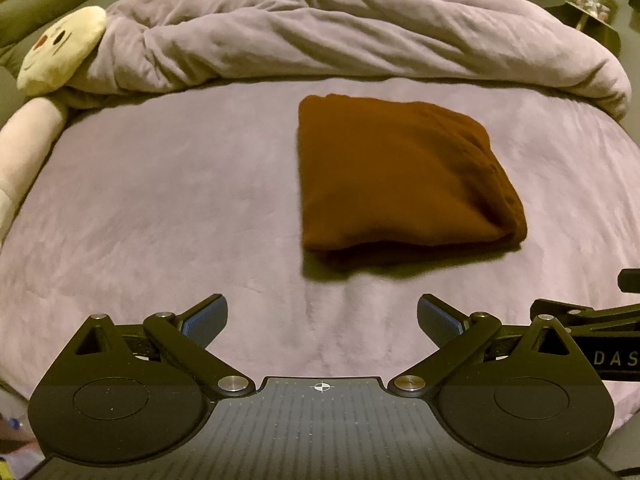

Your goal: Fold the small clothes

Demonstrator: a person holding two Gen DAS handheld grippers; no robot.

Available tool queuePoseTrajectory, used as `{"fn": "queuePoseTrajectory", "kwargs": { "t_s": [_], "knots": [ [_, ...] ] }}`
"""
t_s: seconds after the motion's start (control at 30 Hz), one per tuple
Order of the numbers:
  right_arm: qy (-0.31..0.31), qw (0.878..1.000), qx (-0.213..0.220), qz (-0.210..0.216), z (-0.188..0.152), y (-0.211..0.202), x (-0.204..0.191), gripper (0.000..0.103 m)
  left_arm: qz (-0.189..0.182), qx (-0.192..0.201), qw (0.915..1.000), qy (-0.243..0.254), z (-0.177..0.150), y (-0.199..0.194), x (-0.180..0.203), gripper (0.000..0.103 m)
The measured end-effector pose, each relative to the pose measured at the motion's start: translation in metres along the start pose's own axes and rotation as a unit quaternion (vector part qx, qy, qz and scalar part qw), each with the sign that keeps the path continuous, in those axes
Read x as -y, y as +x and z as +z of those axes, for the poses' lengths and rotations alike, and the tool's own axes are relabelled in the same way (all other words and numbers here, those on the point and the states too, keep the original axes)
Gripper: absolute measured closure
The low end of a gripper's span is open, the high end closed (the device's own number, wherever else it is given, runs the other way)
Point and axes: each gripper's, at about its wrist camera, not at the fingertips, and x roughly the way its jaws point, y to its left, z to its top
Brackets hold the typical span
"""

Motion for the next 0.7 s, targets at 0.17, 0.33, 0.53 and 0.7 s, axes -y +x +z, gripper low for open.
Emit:
{"fn": "queuePoseTrajectory", "kwargs": {
  "t_s": [0.17, 0.33, 0.53, 0.7],
  "knots": [
    [0.003, 1.000, 0.002, -0.002, -0.0008, -0.0011, 0.0015, 0.004, 0.007, 0.000, 0.9999, 0.008, -0.0003, -0.0008, 0.0044, 0.000],
    [0.002, 1.000, 0.003, -0.004, -0.0016, -0.0024, 0.0010, 0.004, 0.007, -0.002, 0.9999, 0.013, -0.0006, -0.0015, 0.0063, 0.000],
    [0.002, 1.000, 0.005, -0.008, -0.0016, -0.0045, 0.0011, 0.004, 0.004, -0.002, 0.9998, 0.018, -0.0007, -0.0022, 0.0063, 0.000],
    [0.000, 1.000, 0.007, -0.011, -0.0009, -0.0057, 0.0007, 0.004, 0.004, -0.004, 0.9998, 0.019, -0.0012, -0.0023, 0.0073, 0.000]
  ]
}}
